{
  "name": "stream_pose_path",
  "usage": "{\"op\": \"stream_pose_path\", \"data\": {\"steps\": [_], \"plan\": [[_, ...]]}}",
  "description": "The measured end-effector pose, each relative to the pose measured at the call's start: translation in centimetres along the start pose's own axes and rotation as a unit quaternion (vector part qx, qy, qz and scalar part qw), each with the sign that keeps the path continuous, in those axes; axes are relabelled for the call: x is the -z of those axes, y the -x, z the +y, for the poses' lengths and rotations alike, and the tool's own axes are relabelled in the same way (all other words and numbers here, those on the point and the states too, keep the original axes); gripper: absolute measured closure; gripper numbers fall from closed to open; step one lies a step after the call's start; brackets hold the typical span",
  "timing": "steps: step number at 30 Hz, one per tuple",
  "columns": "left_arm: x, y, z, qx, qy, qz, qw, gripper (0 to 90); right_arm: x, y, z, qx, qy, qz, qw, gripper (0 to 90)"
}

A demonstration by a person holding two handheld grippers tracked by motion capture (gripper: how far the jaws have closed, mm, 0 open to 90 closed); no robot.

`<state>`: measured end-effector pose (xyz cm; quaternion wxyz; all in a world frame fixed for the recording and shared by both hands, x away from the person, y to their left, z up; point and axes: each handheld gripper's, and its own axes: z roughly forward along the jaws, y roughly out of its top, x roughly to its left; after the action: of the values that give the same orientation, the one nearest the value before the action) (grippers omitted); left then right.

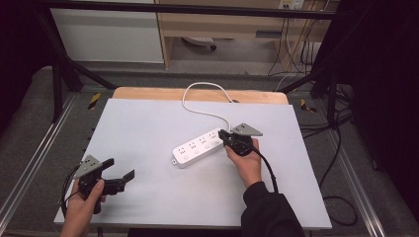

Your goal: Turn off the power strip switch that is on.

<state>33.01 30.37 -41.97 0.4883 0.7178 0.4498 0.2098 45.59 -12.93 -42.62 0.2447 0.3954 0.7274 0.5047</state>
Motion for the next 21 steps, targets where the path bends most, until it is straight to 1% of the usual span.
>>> {"op": "stream_pose_path", "data": {"steps": [4,5,6,9,10,11,18,20,21], "plan": [[0.0,0.0,0.0,0.000,-0.001,0.000,1.0000,5.2,-0.2,-0.1,0.0,-0.003,0.001,0.003,1.0000,87.0],[0.0,0.0,0.0,-0.001,-0.001,-0.001,1.0000,5.2,-0.3,-0.2,0.0,-0.007,0.002,0.009,0.9999,88.5],[0.0,0.0,0.0,-0.001,-0.001,-0.001,1.0000,5.2,-0.4,-0.3,0.1,-0.005,0.003,0.011,0.9999,88.9],[0.0,0.0,0.0,0.001,0.001,-0.003,1.0000,5.2,-0.6,-0.5,0.1,-0.012,0.002,0.020,0.9997,90.0],[0.0,0.0,0.0,0.001,0.001,-0.003,1.0000,5.1,-0.6,-0.5,0.1,-0.012,0.002,0.020,0.9997,90.0],[-0.1,0.0,0.0,-0.001,0.000,-0.002,1.0000,5.2,-0.8,-0.7,0.0,-0.014,0.001,0.027,0.9996,90.0],[0.0,0.0,0.0,0.000,0.000,-0.003,1.0000,5.2,-1.2,-1.2,0.1,-0.009,-0.003,0.037,0.9993,90.0],[0.0,0.1,0.0,0.000,0.001,-0.004,1.0000,5.2,-1.3,-1.4,0.1,-0.006,0.000,0.041,0.9991,90.0],[0.0,0.1,0.0,0.000,0.000,-0.004,1.0000,5.2,-1.3,-1.4,0.1,-0.005,0.000,0.040,0.9992,90.0]]}}
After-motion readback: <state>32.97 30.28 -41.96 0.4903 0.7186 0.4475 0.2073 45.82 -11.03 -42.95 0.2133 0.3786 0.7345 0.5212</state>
